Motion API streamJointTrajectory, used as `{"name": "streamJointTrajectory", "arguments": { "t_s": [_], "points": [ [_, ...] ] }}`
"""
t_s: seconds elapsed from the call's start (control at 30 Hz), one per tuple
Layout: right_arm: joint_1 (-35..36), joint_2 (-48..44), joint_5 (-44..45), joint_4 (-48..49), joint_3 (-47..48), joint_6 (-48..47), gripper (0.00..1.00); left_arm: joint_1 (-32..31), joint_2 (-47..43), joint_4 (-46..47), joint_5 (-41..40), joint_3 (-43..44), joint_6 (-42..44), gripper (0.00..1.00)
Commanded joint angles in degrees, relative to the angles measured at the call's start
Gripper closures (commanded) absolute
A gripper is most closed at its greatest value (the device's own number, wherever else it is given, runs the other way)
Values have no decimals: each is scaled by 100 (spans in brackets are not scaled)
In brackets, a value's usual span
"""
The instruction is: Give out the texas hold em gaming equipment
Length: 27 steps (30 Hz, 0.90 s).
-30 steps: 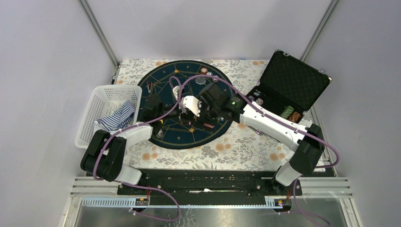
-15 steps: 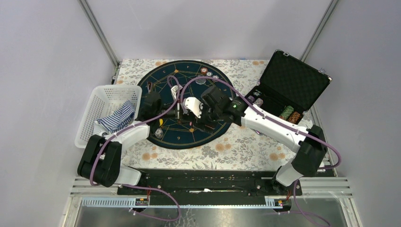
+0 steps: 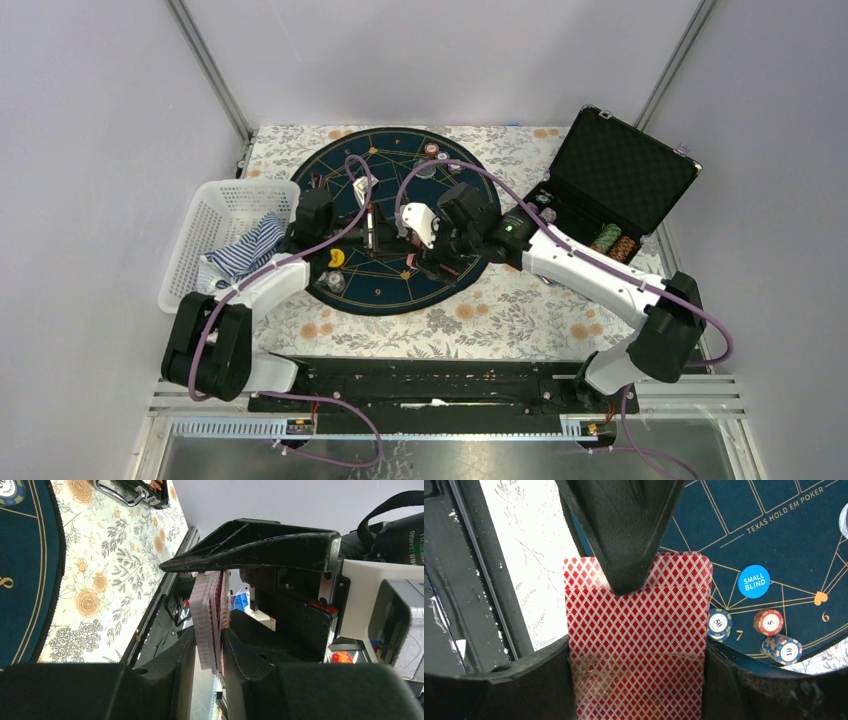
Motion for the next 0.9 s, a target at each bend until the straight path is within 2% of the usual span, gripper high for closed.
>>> {"name": "streamJointTrajectory", "arguments": {
  "t_s": [0.0, 0.27, 0.53, 0.87],
  "points": [
    [-147, -397, -259, 324, 7, 109, 77, 157, -207, 137, 133, 62, 129, 73],
    [-163, -406, -335, 292, 6, 61, 78, 225, -264, 461, 259, -49, -116, 77],
    [-170, -446, -377, 256, -11, 33, 80, 338, -393, 718, 301, -193, -295, 77],
    [-166, -403, -526, 224, 57, 27, 81, 333, -389, 652, 308, -174, -267, 61]
  ]
}}
